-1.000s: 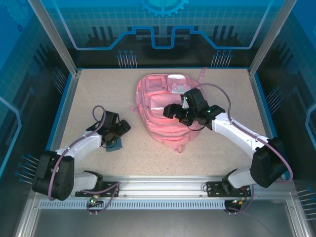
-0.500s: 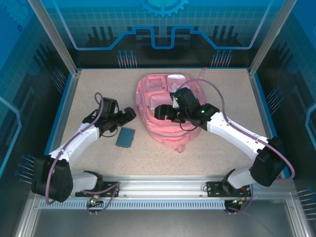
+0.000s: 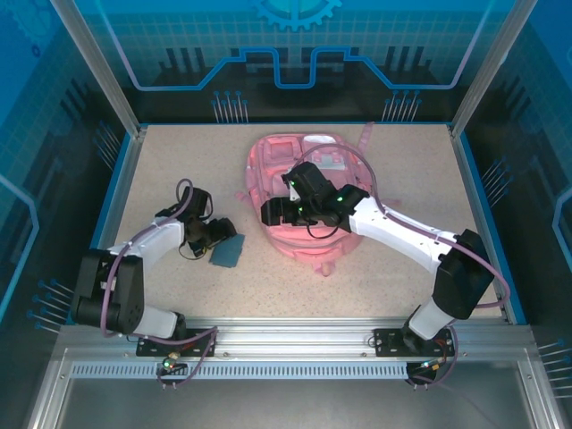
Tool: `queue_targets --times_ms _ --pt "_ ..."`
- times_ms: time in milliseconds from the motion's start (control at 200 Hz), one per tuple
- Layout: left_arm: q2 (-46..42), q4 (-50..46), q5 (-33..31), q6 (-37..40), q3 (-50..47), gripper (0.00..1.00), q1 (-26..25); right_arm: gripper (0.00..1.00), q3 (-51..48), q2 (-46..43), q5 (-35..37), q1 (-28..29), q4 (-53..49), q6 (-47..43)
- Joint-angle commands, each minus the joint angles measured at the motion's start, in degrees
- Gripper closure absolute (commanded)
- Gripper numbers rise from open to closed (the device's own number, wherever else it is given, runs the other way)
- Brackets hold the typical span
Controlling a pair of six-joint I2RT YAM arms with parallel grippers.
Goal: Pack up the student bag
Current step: Pick up the card holder from the middle-left of the table.
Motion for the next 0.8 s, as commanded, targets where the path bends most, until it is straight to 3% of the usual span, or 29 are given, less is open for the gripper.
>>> queue_targets --times_ms 0,220,605,795 --pt "0.9 2.8 6.2 0.0 -1.5 0.25 0.0 0.20 2.1 0.3 1.5 0.6 -1.7 -0.6" --pt "2.1 5.1 9.0 -1.7 -2.7 0.38 -1.7 0.21 2.9 1.1 1.6 0.6 -2.4 -0.2" --pt "7.5 -1.5 1.3 2.7 0.2 0.50 -3.6 0.21 2.4 0.3 2.9 0.5 -2.9 0.2" --pt "7.9 -1.1 -1.9 2.6 0.7 0.74 -4.1 0.21 2.3 -0.4 3.5 0.4 -3.3 0.1"
